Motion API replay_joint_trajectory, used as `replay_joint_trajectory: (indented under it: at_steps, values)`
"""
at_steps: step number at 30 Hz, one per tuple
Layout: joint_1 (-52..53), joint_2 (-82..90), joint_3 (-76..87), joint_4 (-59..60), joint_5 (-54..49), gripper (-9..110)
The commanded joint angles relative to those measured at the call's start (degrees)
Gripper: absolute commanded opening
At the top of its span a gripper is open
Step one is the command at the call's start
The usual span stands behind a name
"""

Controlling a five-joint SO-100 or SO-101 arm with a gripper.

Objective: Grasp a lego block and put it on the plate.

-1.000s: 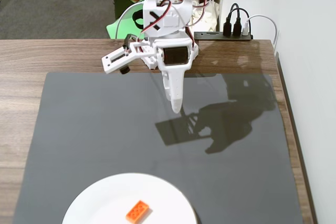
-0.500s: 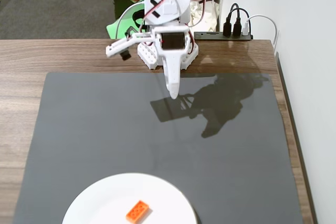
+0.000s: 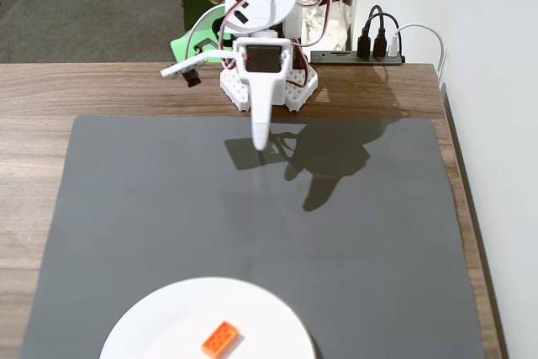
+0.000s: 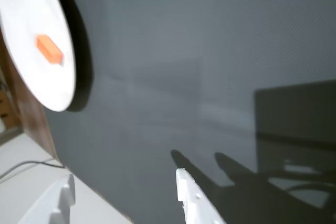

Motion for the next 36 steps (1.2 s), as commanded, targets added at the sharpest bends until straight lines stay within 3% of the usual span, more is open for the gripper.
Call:
replay_joint_trajectory:
  at_steps: [1, 36]
  values:
    - [0.0, -0.1, 0.3, -0.5, -0.2, 26]
    - [-2.7, -0.1, 3.5, -1.1, 0.3, 25]
